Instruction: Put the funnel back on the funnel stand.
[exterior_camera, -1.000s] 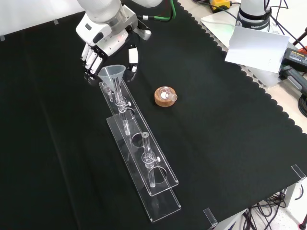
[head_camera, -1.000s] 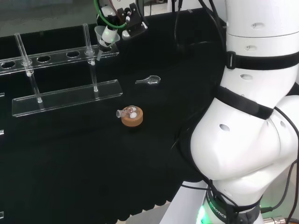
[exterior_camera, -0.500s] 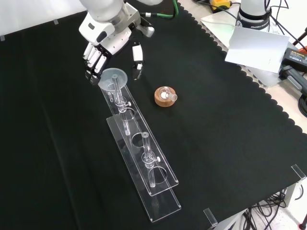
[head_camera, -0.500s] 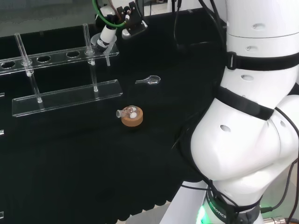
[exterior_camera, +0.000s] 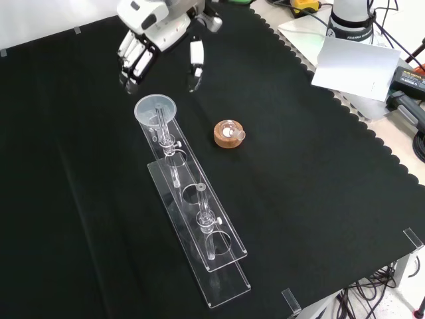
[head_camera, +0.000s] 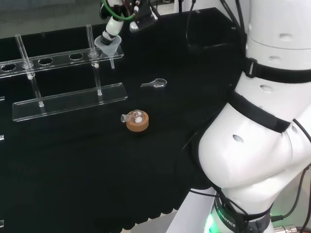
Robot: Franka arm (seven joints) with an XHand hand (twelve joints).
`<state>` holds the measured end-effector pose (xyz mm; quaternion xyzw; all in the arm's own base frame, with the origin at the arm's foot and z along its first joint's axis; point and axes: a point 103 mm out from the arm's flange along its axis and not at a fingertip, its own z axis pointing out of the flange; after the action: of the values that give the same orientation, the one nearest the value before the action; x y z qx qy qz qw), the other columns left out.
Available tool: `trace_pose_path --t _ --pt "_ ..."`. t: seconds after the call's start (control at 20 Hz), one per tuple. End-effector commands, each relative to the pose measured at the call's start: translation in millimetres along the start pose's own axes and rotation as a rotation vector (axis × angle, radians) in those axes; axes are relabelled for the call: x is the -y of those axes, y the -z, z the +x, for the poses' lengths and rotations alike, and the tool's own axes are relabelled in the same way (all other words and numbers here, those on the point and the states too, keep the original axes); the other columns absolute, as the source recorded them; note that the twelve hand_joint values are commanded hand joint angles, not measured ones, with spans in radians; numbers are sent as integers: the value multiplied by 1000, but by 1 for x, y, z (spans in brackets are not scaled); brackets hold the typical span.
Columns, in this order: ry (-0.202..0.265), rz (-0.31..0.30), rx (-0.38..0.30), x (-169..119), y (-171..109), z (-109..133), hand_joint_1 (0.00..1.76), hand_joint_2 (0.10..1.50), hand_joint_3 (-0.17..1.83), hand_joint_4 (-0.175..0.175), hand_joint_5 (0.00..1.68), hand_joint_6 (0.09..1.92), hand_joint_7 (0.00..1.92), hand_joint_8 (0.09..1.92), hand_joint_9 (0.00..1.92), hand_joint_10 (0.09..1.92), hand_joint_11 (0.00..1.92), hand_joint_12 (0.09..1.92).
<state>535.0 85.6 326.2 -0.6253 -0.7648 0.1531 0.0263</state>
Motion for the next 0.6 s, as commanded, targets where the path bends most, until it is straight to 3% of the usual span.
trace_pose_path --t 0.05,0.6 --pt "-73 -46 -19 43 14 -17 627 640 326 -13 357 93 204 665 438 648 386 1364" --pt "-180 -93 -76 105 10 -42 621 653 319 -14 320 87 144 643 397 644 358 1374"
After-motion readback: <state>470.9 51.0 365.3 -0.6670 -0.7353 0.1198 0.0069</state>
